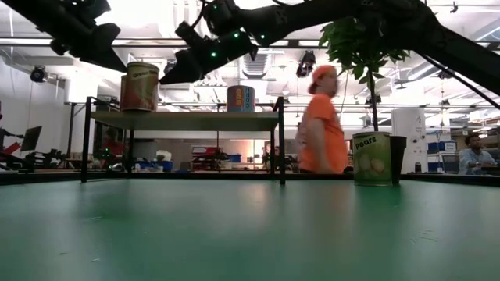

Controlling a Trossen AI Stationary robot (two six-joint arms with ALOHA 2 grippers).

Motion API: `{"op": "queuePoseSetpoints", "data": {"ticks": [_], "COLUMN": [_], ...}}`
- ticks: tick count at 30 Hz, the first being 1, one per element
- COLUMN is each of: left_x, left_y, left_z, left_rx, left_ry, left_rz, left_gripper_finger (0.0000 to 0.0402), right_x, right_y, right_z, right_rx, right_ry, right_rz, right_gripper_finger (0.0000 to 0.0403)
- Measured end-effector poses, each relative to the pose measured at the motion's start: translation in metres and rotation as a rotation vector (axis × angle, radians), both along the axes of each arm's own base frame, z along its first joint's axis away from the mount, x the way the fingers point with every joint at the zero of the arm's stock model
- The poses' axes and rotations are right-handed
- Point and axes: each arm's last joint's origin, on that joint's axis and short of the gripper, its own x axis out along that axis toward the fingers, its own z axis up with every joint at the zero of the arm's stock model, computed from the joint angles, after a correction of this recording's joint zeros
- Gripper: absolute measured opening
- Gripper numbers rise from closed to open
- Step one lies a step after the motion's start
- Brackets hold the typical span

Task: Pick and place cans onto a shelf
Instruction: Put the orange can on the shelf aligned with the other orange can

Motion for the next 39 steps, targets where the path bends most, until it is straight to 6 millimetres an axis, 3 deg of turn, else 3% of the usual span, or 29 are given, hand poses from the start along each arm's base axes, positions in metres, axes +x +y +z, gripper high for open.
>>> {"op": "queuePoseSetpoints", "data": {"ticks": [10,24,29,33,39], "left_x": [0.009,0.006,0.006,0.009,0.013], "left_y": [0.000,0.001,-0.002,-0.007,-0.004], "left_z": [-0.003,0.002,0.018,0.016,0.003], "left_rx": [0.023,0.064,-0.048,-0.176,-0.106], "left_ry": [0.026,0.002,-0.019,0.016,0.085], "left_rz": [0.030,0.093,-0.057,-0.246,-0.154], "left_gripper_finger": [0.0000,0.0000,0.0000,0.0000,0.0000], "right_x": [-0.014,-0.018,-0.028,-0.034,-0.033], "right_y": [0.008,0.008,0.008,0.004,-0.008], "right_z": [0.019,0.015,0.020,0.026,0.019], "right_rx": [0.004,0.011,-0.019,-0.009,0.044], "right_ry": [0.061,0.131,0.200,0.210,0.197], "right_rz": [0.011,-0.053,-0.106,-0.117,-0.081], "right_gripper_finger": [0.0009,0.0009,0.0009,0.0009,0.0009]}}
